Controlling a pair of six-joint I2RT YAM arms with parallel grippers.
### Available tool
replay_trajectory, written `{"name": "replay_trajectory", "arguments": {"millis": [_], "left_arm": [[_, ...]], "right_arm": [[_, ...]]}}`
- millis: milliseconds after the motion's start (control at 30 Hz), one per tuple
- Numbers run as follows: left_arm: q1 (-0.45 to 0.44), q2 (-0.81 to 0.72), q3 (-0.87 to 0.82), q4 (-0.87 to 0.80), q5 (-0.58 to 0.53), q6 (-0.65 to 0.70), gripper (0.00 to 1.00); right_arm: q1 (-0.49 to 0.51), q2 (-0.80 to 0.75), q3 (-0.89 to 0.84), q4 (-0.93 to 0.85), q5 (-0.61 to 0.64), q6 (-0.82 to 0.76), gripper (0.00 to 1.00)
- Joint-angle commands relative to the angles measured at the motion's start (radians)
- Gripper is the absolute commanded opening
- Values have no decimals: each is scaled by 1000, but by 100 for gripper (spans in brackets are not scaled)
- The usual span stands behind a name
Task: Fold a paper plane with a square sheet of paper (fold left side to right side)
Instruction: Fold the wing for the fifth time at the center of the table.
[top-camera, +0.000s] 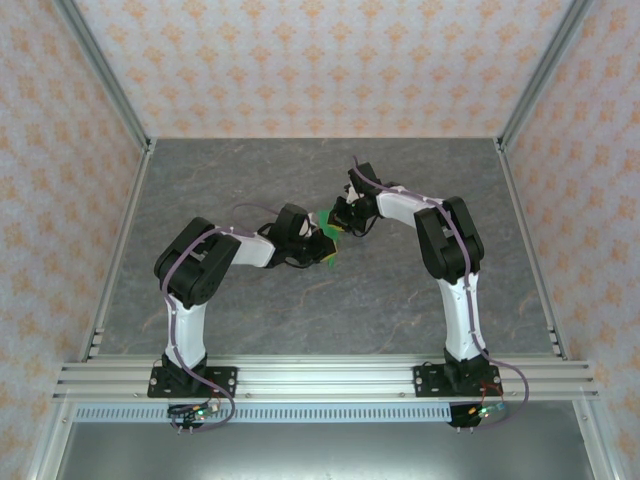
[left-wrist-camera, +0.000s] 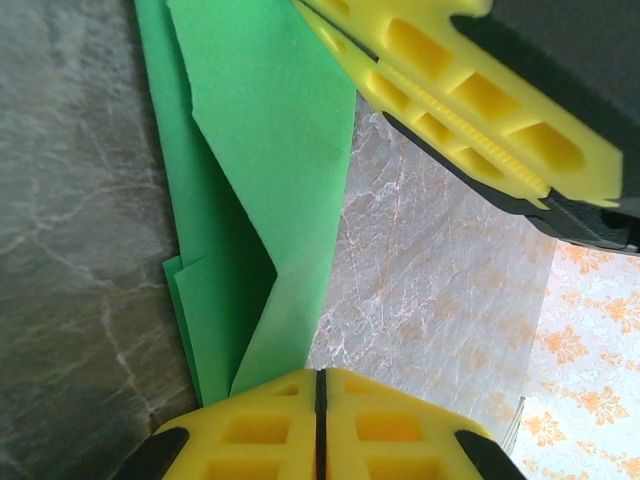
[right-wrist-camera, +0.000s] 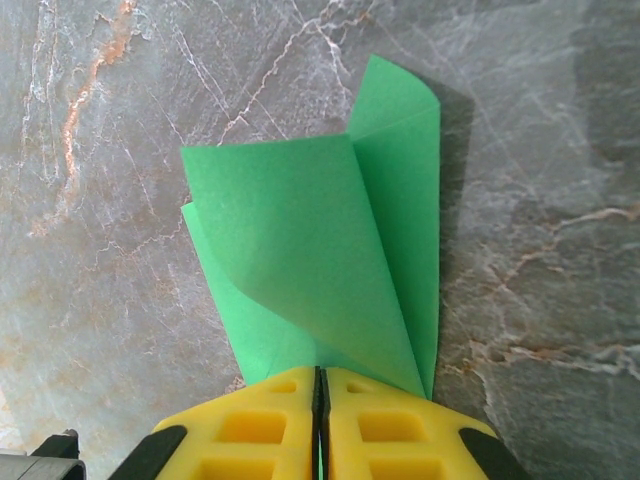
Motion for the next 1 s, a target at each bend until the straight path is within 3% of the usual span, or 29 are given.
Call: {"name": "replay_trajectory", "arguments": {"millis": [0, 233, 433, 633, 967], "left_arm": [[-5, 40, -17, -62, -20, 1, 9], [-5, 62, 17, -225, -68, 10, 0], [-5, 69, 26, -253, -77, 12, 0], [-4, 70, 25, -252, -78, 10, 0], [-6, 64, 25, -261, -88, 11, 0]], "right_arm": [[-5, 11, -5, -82, 64, -23, 12], [-17, -132, -48, 1, 76, -44, 1], [-12, -242, -237, 162, 32, -4, 0], [4, -226, -317, 333, -76, 75, 0], [12, -153, -307, 346, -100, 78, 0]]}}
